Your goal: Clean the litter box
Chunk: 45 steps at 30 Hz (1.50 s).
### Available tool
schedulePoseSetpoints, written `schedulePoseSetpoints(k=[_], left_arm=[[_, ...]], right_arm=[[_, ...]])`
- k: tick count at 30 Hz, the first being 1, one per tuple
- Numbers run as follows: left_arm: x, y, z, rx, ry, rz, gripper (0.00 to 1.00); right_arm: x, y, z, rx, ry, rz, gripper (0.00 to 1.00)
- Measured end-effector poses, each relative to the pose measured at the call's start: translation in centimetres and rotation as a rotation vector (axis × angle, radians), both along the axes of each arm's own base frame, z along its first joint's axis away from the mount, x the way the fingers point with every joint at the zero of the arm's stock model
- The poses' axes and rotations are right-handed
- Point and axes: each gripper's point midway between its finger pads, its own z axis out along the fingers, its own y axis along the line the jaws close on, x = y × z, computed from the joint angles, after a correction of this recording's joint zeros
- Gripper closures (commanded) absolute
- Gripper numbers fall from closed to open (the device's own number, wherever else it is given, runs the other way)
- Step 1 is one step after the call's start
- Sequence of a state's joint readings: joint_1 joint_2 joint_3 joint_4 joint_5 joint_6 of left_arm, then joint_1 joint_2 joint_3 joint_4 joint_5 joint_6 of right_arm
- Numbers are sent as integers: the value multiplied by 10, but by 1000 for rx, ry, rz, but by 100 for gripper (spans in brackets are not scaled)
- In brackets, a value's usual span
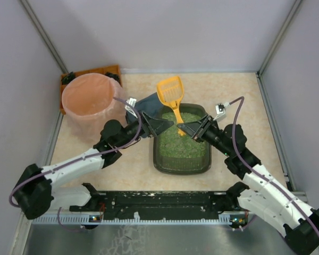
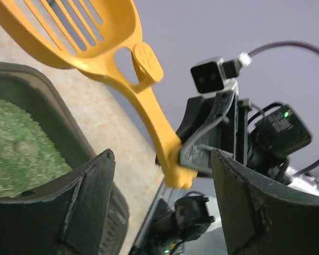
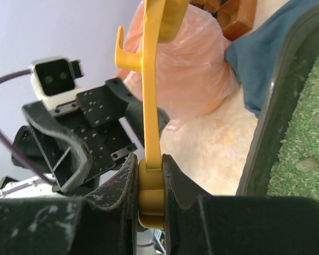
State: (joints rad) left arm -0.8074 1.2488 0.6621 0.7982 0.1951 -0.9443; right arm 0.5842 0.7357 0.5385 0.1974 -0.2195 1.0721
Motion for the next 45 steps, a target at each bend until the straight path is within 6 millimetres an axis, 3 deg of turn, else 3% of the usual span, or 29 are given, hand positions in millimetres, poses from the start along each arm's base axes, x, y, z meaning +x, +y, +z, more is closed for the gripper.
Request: schedulePoseSetpoints(k=[2, 5, 11, 15, 22, 30, 36, 45], left_arm=[[-6, 11, -2, 74, -61, 22, 16], [-10, 27, 5, 190, -199, 72, 20], [0, 46, 18, 457, -581, 168, 20], [5, 50, 20, 601, -845, 192, 27], [-3, 27, 22, 744, -1328, 55, 41], [1, 0, 20, 826, -1616, -99, 50], [-2, -10, 15, 861, -1721, -207, 43], [-23, -31, -24, 897, -1785, -375, 37]], right_arm=[[1, -4, 3, -44, -2, -17, 100], [2, -11, 6, -126, 0, -41, 100], [5, -20, 2, -330, 16, -37, 100], [2, -25, -8, -456, 31, -4, 100], [-5, -30, -11, -587, 31, 60, 100], [-17, -34, -24, -662, 47, 133, 100], [-24, -37, -27, -691, 57, 167, 100], [-28, -36, -23, -706, 50, 202, 100]])
